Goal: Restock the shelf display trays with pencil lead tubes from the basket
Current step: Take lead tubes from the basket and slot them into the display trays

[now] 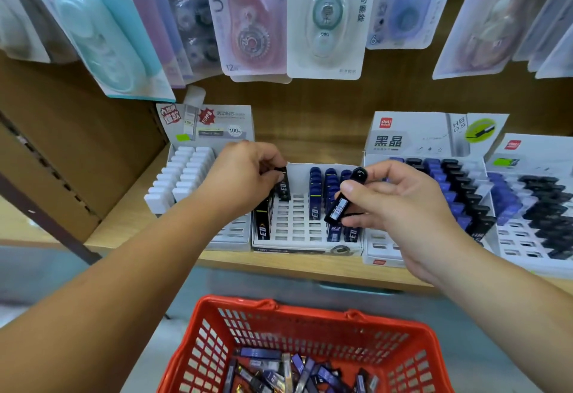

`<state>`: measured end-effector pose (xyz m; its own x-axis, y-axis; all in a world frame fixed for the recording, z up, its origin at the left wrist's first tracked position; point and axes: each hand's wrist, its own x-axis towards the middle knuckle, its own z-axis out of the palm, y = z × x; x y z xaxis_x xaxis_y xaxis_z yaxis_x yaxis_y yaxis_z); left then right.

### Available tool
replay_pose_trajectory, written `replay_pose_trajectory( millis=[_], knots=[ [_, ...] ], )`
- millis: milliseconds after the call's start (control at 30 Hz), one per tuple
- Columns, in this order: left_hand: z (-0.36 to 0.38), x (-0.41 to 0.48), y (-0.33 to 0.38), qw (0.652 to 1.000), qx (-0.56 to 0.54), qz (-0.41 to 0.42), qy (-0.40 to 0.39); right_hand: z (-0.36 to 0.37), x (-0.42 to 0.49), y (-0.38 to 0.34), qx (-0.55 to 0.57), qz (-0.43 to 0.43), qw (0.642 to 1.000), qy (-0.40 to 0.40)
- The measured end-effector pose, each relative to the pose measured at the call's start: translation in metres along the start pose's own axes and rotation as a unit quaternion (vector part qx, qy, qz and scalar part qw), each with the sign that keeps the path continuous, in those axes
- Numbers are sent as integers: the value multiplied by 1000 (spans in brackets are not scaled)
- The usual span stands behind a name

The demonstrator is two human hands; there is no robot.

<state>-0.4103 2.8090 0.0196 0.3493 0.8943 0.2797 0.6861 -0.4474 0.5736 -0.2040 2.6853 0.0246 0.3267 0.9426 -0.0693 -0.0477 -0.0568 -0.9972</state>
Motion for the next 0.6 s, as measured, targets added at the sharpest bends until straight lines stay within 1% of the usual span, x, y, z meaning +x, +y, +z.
replay_pose_trajectory(
  millis=[333,467,533,600],
  knots=[
    [-6,3,-6,999,4,11,-40,3,-2,-1,11,-4,1000,-8],
    [-2,2,-1,995,58,59,-51,4,-2,-1,15,-7,1000,-5],
    [0,2,-4,994,59,89,-37,4,-3,-1,12,-9,1000,-6],
    [-1,2,-8,995,41,90,-3,3,-3,-1,9,-10,1000,-9]
  ],
)
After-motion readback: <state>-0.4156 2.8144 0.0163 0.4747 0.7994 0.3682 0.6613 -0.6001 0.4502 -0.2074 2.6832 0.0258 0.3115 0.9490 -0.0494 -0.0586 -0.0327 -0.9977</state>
